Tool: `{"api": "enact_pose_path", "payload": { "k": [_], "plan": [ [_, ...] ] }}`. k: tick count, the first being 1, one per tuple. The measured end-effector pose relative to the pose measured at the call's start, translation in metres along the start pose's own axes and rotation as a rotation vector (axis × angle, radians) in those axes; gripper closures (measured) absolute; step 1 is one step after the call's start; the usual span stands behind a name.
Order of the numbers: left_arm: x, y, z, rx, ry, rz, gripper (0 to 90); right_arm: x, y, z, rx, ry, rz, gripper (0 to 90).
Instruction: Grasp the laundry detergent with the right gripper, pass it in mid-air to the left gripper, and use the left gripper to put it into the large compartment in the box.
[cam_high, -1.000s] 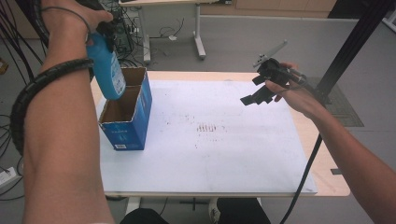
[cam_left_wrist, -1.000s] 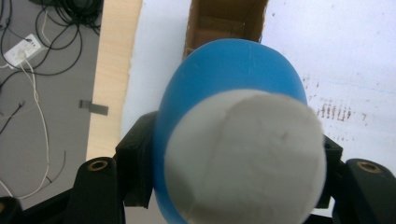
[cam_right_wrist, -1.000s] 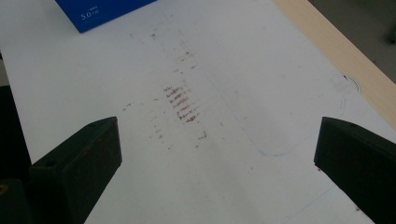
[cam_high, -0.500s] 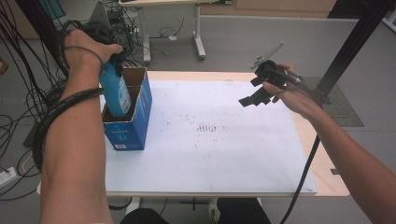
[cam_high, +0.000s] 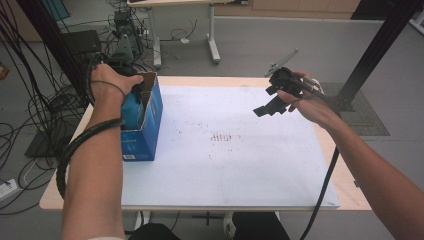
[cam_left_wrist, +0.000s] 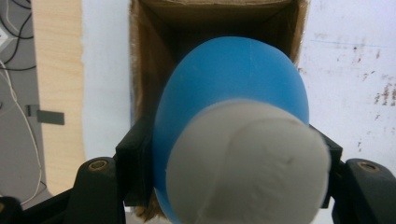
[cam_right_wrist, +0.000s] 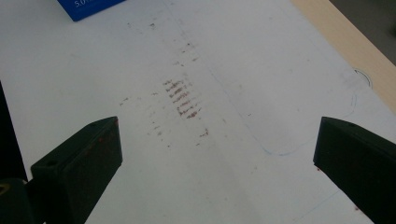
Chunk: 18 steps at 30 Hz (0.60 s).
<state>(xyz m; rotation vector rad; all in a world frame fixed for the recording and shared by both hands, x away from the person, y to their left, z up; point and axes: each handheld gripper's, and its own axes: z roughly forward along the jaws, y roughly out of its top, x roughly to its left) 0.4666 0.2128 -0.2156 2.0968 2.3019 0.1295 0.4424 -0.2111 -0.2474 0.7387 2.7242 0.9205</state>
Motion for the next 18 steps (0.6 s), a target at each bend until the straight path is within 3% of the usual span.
{"api": "enact_pose_path", "payload": {
  "k": [9,18],
  "plan": [
    [0.000,0.000,0.028,0.006,-0.011,0.002,35.8,-0.003,-0.004,0.002,0.002,-0.003,0.013,1.0],
    [0.005,-0.002,0.049,0.023,0.008,0.019,35.8,-0.005,-0.008,0.003,0.004,-0.005,0.019,1.0]
  ]
}}
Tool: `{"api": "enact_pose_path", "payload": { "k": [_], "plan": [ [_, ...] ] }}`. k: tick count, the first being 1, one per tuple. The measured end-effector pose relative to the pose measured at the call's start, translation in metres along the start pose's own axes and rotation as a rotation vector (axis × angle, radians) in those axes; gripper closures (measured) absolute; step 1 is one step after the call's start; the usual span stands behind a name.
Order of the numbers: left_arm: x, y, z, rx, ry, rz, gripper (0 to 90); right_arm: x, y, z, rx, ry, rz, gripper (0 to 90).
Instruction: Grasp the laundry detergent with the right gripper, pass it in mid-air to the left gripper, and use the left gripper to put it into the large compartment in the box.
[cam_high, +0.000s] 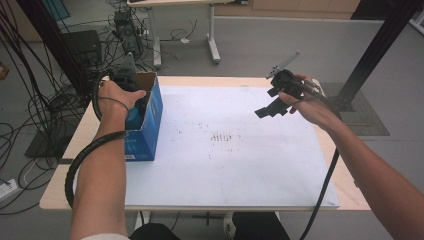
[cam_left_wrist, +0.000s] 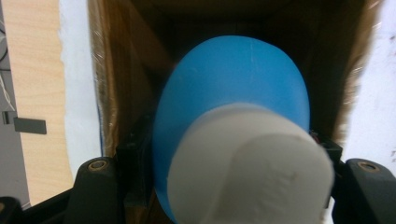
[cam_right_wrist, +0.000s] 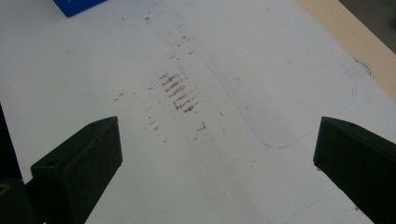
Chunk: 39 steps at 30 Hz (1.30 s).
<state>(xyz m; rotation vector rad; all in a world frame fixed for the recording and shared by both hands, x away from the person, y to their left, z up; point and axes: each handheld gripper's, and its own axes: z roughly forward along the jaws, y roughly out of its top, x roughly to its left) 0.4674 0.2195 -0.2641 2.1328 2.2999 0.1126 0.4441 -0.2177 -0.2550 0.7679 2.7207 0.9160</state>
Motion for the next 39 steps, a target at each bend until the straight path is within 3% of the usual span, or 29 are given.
{"api": "enact_pose_path", "payload": {
  "k": [3,39],
  "plan": [
    [0.002,-0.001,0.006,0.008,-0.006,0.000,35.8,-0.001,-0.002,0.001,0.005,0.001,0.006,1.1],
    [0.006,-0.001,0.008,0.004,-0.020,-0.017,35.0,-0.005,-0.002,-0.009,0.001,-0.012,0.017,1.5]
  ]
}}
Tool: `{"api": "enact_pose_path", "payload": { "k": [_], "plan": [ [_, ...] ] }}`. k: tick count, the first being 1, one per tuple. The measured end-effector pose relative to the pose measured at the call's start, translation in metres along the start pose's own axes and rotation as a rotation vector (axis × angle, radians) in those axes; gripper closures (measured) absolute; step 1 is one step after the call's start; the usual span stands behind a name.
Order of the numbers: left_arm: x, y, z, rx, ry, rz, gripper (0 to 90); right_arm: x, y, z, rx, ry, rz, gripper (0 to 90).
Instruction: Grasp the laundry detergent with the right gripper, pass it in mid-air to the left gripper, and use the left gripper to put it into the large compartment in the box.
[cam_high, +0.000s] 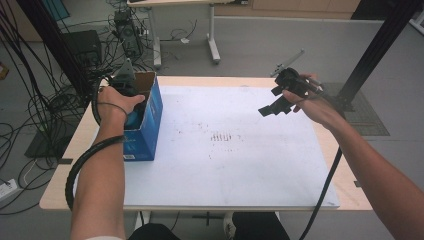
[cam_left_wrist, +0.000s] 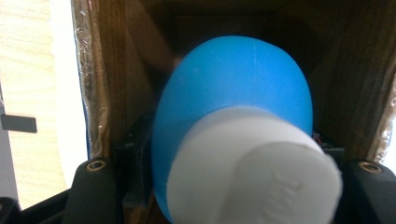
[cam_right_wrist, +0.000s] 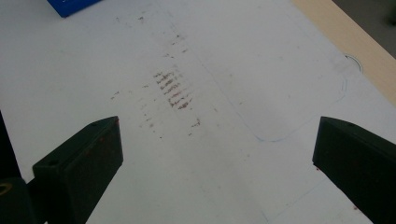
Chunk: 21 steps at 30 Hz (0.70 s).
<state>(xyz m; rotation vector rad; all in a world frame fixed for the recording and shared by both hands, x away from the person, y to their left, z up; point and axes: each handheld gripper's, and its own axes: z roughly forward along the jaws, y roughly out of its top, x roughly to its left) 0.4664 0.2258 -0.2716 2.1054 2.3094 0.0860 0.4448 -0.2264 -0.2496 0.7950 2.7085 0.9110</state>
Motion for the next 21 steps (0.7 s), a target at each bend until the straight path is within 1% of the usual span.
{"api": "enact_pose_path", "payload": {
  "k": [21],
  "plan": [
    [0.0003,-0.0002,0.0007,-0.002,-0.004,0.000,34.9,-0.0007,0.0001,-0.0047,-0.003,-0.013,-0.001,1.5]
  ]
}}
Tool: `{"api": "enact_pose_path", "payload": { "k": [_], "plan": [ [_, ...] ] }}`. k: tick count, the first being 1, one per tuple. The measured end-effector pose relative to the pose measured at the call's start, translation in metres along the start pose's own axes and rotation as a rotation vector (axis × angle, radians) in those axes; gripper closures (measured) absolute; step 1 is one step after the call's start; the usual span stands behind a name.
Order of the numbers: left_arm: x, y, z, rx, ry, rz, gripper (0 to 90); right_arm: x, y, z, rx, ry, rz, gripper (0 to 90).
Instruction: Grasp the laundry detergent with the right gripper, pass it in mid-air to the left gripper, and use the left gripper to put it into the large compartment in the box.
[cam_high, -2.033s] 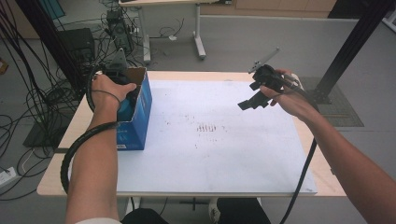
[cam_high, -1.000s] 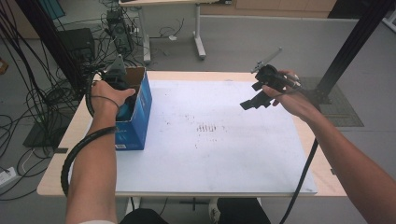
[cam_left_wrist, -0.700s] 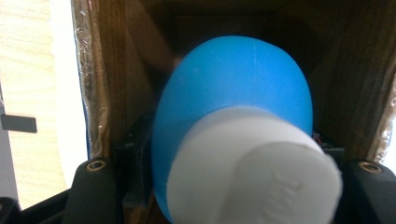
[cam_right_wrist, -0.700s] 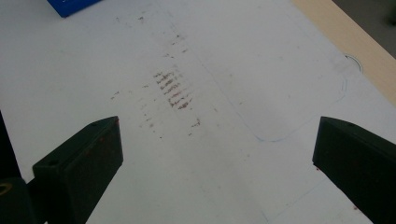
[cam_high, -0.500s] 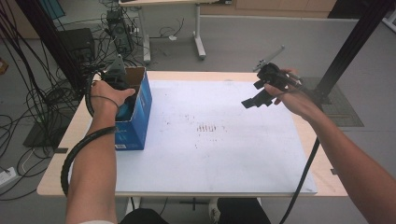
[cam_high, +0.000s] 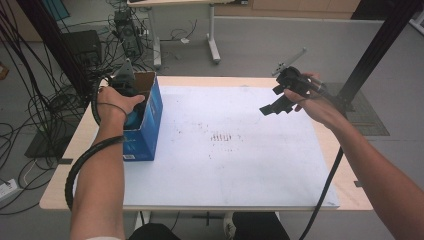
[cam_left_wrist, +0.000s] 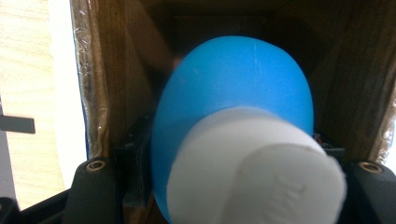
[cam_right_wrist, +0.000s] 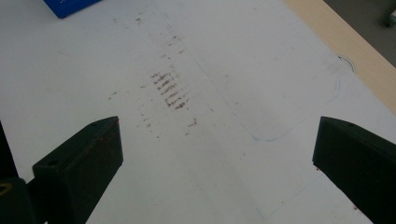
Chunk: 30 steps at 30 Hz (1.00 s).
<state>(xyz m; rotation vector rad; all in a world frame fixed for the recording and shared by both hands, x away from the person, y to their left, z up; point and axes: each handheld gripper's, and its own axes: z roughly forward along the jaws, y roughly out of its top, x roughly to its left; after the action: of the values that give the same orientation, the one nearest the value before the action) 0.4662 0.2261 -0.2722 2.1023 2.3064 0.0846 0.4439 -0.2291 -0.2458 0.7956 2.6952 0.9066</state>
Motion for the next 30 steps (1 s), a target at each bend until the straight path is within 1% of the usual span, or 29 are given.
{"api": "enact_pose_path", "payload": {
  "k": [30],
  "plan": [
    [-0.0019,-0.0002,0.0011,0.004,0.007,0.013,34.9,-0.0010,-0.0005,-0.0034,-0.009,-0.003,0.001,1.6]
  ]
}}
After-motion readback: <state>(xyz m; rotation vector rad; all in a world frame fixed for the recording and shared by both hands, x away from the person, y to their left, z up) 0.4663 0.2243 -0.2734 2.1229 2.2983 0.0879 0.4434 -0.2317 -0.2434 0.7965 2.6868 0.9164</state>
